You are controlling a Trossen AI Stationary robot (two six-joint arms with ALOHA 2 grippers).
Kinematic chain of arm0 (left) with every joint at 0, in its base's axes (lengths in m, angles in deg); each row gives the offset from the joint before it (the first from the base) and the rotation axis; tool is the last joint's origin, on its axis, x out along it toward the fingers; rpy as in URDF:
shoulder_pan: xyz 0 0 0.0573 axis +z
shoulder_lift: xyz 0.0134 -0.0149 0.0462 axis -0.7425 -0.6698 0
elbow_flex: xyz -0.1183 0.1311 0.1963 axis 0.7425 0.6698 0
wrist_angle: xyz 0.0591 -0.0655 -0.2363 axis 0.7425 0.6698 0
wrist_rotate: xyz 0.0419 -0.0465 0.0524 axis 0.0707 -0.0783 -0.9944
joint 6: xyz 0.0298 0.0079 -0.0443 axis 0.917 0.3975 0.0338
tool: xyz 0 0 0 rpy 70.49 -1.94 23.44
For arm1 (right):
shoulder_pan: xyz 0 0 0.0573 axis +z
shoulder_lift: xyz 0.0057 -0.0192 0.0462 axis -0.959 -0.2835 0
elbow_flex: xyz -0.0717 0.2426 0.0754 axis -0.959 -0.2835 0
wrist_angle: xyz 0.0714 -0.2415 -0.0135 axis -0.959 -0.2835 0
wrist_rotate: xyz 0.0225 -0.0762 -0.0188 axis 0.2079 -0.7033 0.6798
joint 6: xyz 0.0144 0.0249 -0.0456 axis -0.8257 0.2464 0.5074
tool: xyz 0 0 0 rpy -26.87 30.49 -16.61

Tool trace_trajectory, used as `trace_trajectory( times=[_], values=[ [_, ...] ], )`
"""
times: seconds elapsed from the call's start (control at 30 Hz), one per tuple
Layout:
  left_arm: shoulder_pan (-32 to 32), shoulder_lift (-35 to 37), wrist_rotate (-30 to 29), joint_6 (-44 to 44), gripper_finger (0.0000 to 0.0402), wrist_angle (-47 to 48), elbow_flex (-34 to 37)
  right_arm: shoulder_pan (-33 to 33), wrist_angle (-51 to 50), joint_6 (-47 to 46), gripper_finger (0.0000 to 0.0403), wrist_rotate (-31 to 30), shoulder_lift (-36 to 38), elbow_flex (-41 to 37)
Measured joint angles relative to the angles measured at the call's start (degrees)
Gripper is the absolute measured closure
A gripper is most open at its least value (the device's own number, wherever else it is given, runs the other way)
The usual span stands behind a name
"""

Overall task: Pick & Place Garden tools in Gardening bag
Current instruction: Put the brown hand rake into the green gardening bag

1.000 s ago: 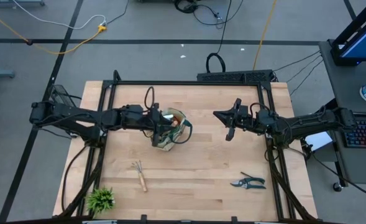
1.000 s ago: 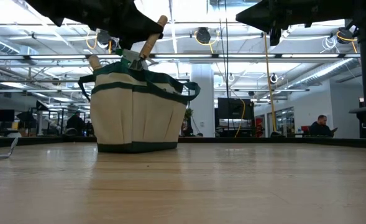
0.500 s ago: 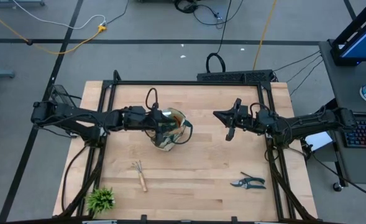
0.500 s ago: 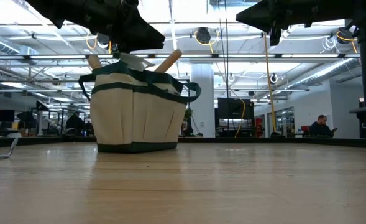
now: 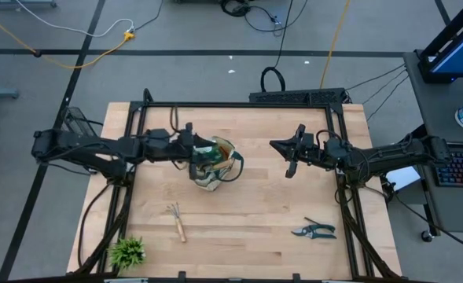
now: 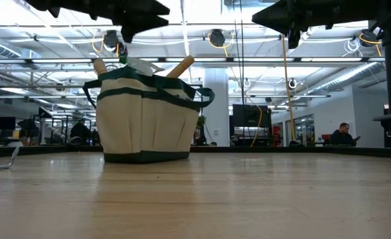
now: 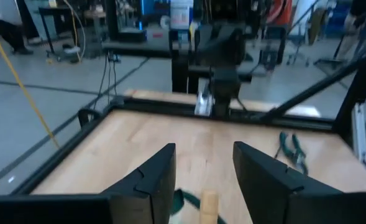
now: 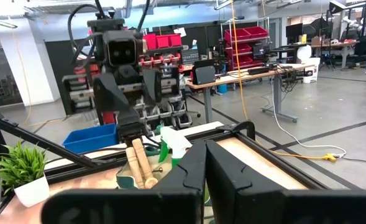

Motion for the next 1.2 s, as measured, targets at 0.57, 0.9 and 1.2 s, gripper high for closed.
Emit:
trace_trajectory(
  times=[0.57, 0.9, 1.2],
  values=[
    [-19.11, 6.84, -14.06, 5.10, 0.0234, 0.83, 0.02, 0.02, -0.05, 0.00, 0.0401, 4.46, 0.00, 0.00],
    [-32.53, 6.84, -30.40, 7.89, 0.0234, 4.89, 0.02, 0.00, -0.72, 1.78, 0.0401, 4.35, 0.00, 0.00],
    [-38.66, 6.84, -29.32, 4.65, 0.0234, 18.28, 0.02, 0.02, -1.29, 2.80, 0.0401, 4.26, 0.01, 0.00]
  ],
)
